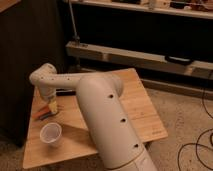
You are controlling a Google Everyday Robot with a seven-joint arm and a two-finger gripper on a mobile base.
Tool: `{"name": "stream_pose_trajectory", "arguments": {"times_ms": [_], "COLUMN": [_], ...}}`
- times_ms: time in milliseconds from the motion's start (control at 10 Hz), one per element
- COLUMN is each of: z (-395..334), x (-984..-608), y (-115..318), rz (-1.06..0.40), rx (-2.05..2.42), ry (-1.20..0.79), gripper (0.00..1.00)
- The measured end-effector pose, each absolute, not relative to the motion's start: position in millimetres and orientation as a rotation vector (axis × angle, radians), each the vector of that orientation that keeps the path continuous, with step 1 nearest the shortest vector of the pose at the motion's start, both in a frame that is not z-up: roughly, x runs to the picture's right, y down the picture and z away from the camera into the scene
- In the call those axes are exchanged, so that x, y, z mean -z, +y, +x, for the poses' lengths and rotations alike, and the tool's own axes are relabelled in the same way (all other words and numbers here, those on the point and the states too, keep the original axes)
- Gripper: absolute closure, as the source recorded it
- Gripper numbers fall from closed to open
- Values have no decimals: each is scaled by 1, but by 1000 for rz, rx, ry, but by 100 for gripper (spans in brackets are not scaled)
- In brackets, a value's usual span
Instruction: Place the pepper on the white sponge
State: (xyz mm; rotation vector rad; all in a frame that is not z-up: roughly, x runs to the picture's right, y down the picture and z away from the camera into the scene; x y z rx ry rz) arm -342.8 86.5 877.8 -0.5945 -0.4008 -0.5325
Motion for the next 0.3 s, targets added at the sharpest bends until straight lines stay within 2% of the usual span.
{"name": "stream_pose_trajectory", "arguments": {"times_ms": [300], "z": [-342], "x": [-869], "y": [79], "rz": [-585], "rx": [561], "ry": [-453], "gripper": [20]}}
